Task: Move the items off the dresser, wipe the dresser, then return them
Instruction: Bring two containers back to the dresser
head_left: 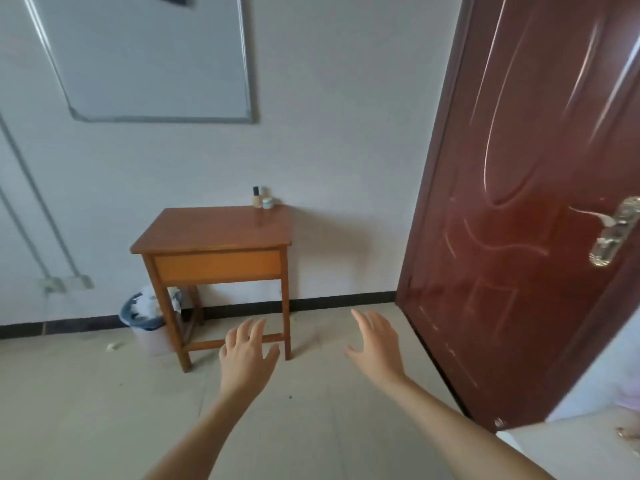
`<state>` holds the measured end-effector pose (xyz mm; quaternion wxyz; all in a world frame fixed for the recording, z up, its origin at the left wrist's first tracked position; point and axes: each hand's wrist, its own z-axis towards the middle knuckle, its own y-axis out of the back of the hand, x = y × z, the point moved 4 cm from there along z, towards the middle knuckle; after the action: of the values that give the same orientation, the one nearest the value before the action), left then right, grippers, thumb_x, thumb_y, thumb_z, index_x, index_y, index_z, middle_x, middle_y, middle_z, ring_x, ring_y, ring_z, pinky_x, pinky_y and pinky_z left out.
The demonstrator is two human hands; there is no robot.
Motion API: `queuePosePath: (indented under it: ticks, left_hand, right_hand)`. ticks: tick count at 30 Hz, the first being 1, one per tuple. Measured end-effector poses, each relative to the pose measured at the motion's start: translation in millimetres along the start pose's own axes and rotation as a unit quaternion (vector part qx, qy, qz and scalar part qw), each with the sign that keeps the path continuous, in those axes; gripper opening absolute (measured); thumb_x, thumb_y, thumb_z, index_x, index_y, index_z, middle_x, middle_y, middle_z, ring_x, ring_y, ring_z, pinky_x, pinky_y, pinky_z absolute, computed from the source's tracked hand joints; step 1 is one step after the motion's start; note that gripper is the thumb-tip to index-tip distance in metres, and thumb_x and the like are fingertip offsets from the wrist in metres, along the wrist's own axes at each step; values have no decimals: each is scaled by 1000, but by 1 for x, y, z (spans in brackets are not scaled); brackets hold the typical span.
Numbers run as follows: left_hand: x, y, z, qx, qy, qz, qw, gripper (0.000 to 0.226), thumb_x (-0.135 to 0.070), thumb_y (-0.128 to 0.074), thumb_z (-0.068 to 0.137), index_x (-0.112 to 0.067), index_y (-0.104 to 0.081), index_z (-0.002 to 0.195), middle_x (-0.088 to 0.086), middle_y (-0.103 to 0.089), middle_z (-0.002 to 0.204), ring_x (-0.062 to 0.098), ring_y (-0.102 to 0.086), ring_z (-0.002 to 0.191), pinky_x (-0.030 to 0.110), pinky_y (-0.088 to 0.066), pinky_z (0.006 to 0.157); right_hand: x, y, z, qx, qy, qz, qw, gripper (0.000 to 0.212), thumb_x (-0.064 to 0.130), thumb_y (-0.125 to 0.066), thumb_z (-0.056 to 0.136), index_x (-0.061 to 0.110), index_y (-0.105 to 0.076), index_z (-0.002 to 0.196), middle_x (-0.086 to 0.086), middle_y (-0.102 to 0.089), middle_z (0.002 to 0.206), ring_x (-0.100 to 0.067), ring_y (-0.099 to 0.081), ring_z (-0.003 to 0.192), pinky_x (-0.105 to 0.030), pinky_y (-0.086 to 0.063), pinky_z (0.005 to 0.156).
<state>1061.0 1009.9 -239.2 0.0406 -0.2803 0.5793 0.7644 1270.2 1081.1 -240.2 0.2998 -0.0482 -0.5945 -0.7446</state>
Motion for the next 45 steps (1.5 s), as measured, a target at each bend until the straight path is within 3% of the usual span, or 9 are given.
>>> queuePosePath:
  ticks: [5, 13, 20, 26, 33, 45]
  left_hand:
    - [22, 5, 41, -12, 40, -22, 999, 56, -37, -45, 93, -23, -24, 144, 1, -23, 152, 21, -14, 141, 41, -19, 115]
    - [22, 1, 147, -53, 72, -24, 996, 55, -38, -43, 94, -23, -24, 143, 0, -23, 152, 22, -15, 141, 42, -17, 115]
    - [32, -15, 231, -97, 139, -47, 984, 54, -37, -45, 93, -23, -28, 142, -1, -26, 150, 20, -18, 139, 40, -21, 115]
    - [60, -49, 265, -74, 208, -46, 974, 53, -35, -46, 91, -24, -31, 141, -2, -29, 149, 20, -21, 138, 39, -23, 113]
    - [86, -59, 337, -77, 211, -41, 974, 53, -34, -47, 91, -21, -31, 141, 1, -32, 147, 22, -23, 136, 39, -27, 111]
    - [141, -58, 502, -105, 204, -82, 970, 53, -32, -48, 93, -21, -30, 142, 0, -31, 148, 23, -25, 135, 38, -28, 107]
  right_hand:
    - [21, -18, 64, 1, 34, 3, 999, 65, 38, -59, 87, 18, -31, 142, -7, -36, 144, -21, -27, 137, -31, -24, 111]
    - [21, -44, 194, -8, 66, 43, 997, 66, 35, -60, 86, 19, -31, 142, -6, -35, 146, -21, -28, 137, -33, -30, 112]
    - [15, -94, 301, 42, 118, 57, 991, 66, 35, -60, 87, 18, -28, 143, -3, -37, 143, -17, -33, 133, -22, -29, 106]
    - [9, -156, 332, 125, 135, 70, 980, 66, 35, -59, 88, 23, -26, 143, -1, -35, 143, -15, -33, 131, -22, -32, 105]
    - [11, -187, 400, 142, 137, 84, 977, 65, 32, -56, 90, 21, -23, 144, -3, -27, 148, -16, -26, 136, -20, -27, 107]
    - [43, -246, 564, 150, 114, 54, 981, 63, 34, -56, 90, 25, -24, 143, 1, -26, 147, -13, -24, 136, -21, -31, 105]
